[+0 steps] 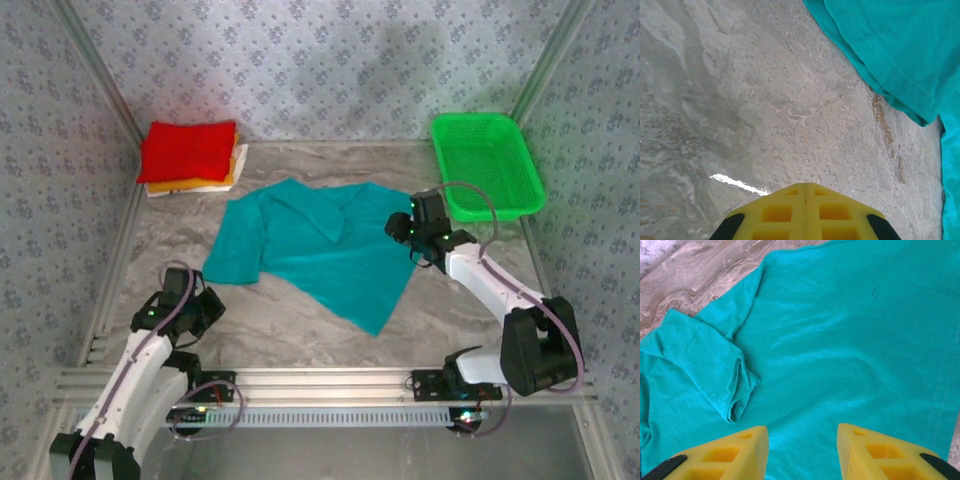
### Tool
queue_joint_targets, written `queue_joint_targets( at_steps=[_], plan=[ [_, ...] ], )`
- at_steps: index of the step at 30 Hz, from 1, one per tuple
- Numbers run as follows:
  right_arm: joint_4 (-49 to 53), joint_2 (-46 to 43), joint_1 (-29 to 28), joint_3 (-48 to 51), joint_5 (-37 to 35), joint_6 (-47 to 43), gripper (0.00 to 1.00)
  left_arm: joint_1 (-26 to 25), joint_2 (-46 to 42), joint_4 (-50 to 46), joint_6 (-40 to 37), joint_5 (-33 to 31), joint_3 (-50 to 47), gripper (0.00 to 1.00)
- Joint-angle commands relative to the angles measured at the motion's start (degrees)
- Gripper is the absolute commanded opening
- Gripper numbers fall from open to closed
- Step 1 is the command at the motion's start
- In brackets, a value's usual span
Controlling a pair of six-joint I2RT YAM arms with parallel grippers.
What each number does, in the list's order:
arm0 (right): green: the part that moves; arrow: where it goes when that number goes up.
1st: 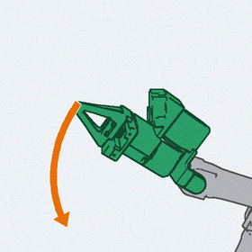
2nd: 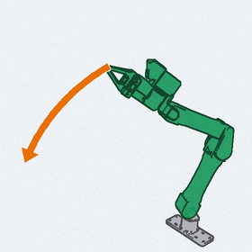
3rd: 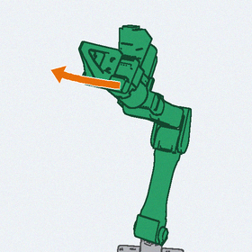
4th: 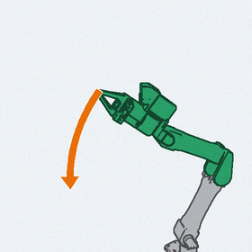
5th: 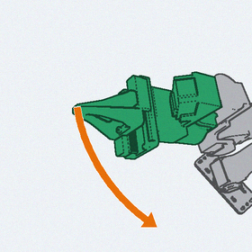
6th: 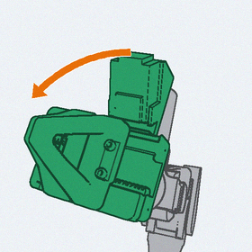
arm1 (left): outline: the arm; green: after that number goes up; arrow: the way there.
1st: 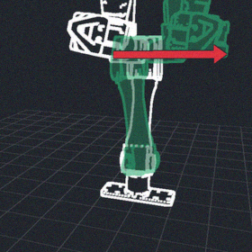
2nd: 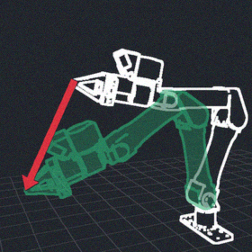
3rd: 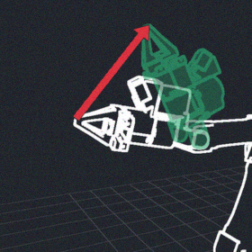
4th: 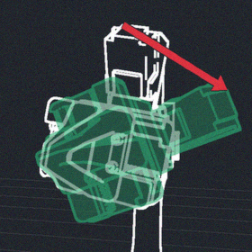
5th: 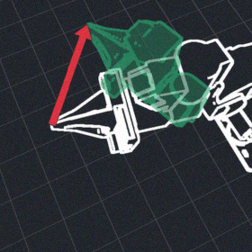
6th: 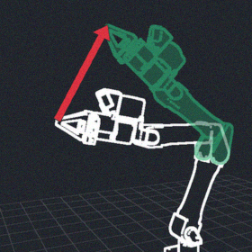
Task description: Fold and stack the t-shirts
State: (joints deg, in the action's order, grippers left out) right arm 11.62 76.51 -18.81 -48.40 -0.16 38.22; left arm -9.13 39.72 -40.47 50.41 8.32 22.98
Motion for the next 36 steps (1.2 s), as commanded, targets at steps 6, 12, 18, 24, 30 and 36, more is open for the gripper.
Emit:
queue_joint_targets(
  at_steps=[6,12,18,24,30,36],
  plan=[
    [-0.8,10.2,-9.8,-1.5,2.4,3.5,0.24,-1.7,22.0,11.6,-10.7,-0.7,19.7,0.00],
    [-0.4,11.6,-12.9,2.8,2.5,10.6,0.00,-2.6,40.3,22.6,-10.3,1.6,24.6,0.00],
    [-0.4,10.4,-13.1,9.7,3.6,15.0,0.00,-2.0,49.5,28.5,-9.1,0.8,21.6,0.00],
    [3.8,8.4,-12.7,13.8,4.7,15.7,0.00,-1.3,51.4,30.3,-7.0,1.1,15.7,0.00],
    [11.5,-3.5,-10.8,22.9,4.7,16.3,0.00,-9.2,41.9,26.4,-0.2,0.2,4.4,0.00],
    [18.4,-14.4,-3.8,26.2,5.1,13.2,0.00,-22.3,27.5,10.5,8.8,-5.8,1.1,0.00]
  ],
)
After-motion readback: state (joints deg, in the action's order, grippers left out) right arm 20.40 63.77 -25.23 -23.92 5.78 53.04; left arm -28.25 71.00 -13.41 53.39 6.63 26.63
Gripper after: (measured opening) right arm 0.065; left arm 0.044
